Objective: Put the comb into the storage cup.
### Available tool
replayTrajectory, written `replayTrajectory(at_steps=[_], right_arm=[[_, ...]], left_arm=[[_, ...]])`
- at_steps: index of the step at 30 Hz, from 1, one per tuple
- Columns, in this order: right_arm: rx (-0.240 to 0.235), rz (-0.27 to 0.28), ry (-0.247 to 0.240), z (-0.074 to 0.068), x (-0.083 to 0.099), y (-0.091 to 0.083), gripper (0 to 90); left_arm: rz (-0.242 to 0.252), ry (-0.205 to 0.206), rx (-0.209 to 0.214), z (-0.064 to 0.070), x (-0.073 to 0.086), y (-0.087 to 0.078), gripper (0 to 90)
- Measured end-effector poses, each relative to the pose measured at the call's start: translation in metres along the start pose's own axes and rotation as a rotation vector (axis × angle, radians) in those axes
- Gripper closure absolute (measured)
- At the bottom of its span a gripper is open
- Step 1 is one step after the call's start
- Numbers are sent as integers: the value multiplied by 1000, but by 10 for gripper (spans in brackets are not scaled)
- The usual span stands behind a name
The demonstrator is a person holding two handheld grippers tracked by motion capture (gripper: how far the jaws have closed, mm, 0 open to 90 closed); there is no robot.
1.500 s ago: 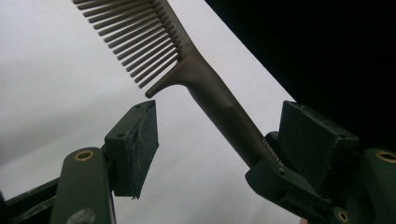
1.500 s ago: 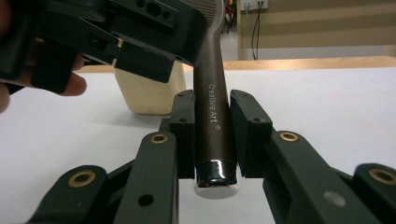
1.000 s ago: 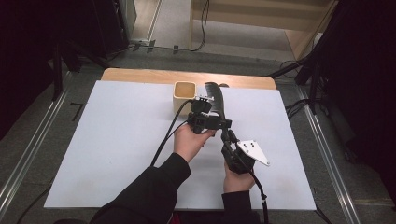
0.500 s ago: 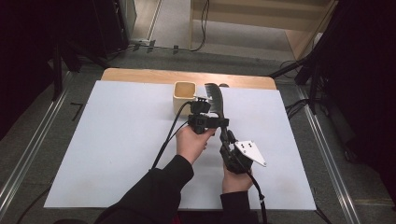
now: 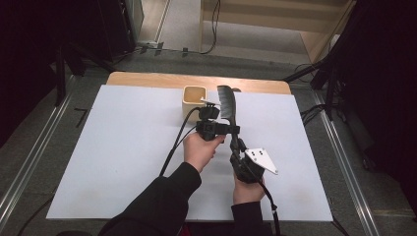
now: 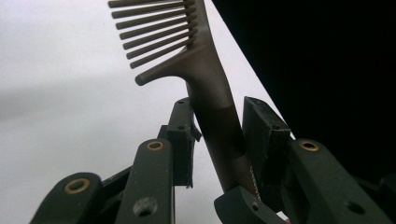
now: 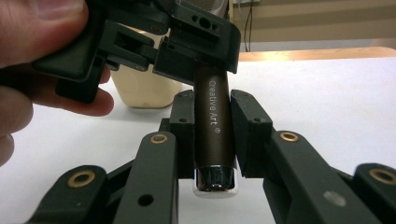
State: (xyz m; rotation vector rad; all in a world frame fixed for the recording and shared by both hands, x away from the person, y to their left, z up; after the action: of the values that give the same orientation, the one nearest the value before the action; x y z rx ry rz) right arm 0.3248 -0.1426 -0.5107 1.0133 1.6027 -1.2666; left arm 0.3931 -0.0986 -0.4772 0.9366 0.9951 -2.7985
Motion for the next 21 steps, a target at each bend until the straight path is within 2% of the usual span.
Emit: replayTrajectory(at_steps=[2, 7, 10, 21], right_arm=[[0, -1, 2, 0, 0, 0, 702], [4, 3, 1, 0, -1, -1, 699], [9, 2, -6, -1, -1, 0, 697], [-22, -21, 7, -2, 1, 2, 683]], left_arm=[[0, -3, 6, 1, 0, 0, 672], [-7, -34, 52, 3, -1, -2, 691], [-10, -39, 60, 2, -1, -3, 701], [-17, -56, 99, 4, -2, -5, 729]])
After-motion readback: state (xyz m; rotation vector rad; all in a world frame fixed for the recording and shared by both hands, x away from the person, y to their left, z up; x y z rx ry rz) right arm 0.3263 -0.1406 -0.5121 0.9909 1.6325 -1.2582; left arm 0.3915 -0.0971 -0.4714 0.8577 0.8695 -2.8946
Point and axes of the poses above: each handheld gripper's, and its own axes: y roughly forward along the jaws, x roughly out of its underside, z roughly to its right, the point moved 9 cm from there along y, roughly forward along the jaws, and after that the axes turned 2 degrees about -y, right-handed, at the moved point
